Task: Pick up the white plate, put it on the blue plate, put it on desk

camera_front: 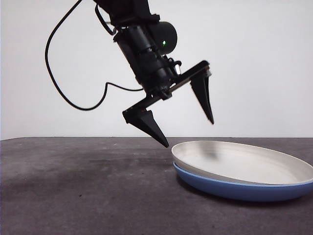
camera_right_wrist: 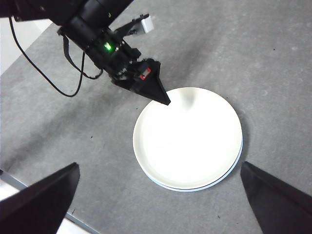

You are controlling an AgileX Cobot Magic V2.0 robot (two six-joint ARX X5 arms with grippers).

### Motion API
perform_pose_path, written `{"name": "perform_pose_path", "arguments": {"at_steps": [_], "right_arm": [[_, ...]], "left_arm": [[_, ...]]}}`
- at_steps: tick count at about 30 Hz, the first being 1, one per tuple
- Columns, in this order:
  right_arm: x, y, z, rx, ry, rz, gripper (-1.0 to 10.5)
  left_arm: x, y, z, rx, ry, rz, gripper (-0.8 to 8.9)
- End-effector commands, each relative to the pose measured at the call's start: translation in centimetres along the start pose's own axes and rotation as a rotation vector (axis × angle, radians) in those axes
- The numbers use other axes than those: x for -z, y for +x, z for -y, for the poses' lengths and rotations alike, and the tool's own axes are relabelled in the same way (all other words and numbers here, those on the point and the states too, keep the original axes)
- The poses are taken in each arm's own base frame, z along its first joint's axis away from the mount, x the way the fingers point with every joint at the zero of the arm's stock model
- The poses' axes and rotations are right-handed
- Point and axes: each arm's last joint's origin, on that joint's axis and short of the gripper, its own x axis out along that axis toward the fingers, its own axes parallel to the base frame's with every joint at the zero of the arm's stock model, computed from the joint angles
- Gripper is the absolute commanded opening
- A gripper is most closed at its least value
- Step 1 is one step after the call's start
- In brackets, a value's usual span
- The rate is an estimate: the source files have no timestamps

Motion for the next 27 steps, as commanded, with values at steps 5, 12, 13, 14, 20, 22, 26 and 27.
{"name": "perform_pose_path", "arguments": {"at_steps": [5, 12, 13, 14, 20, 22, 26, 27], "right_arm": [[-0.3, -0.4, -0.2, -0.002, -0.012, 0.020, 5.8], [-0.4, -0.3, -0.2, -0.002, 0.007, 0.022, 5.8], [-0.4, -0.3, -0.2, -0.001, 0.009, 0.022, 5.8], [-0.4, -0.3, -0.2, -0.001, 0.010, 0.022, 5.8], [-0.5, -0.1, -0.1, -0.001, 0.047, 0.012, 5.8], [-0.6, 0.0, 0.0, -0.001, 0.066, 0.006, 5.8], [-0.8, 0.5, 0.1, -0.001, 0.109, -0.018, 5.8], [-0.8, 0.6, 0.1, 0.000, 0.113, -0.025, 5.8]], "left_arm": [[-0.6, -2.6, 1.5, -0.070, 0.110, -0.034, 5.69], [0.8, -7.9, 3.3, -0.080, 0.213, -0.048, 5.68], [1.3, -8.8, 3.6, -0.080, 0.228, -0.050, 5.67], [1.7, -9.9, 3.9, -0.080, 0.241, -0.050, 5.67], [5.0, -16.1, 5.6, -0.067, 0.315, 0.017, 5.63], [6.2, -17.9, 6.0, -0.063, 0.335, 0.047, 5.63], [9.7, -21.2, 6.3, -0.054, 0.369, 0.103, 5.63], [10.5, -21.6, 6.2, -0.053, 0.376, 0.114, 5.63]]}}
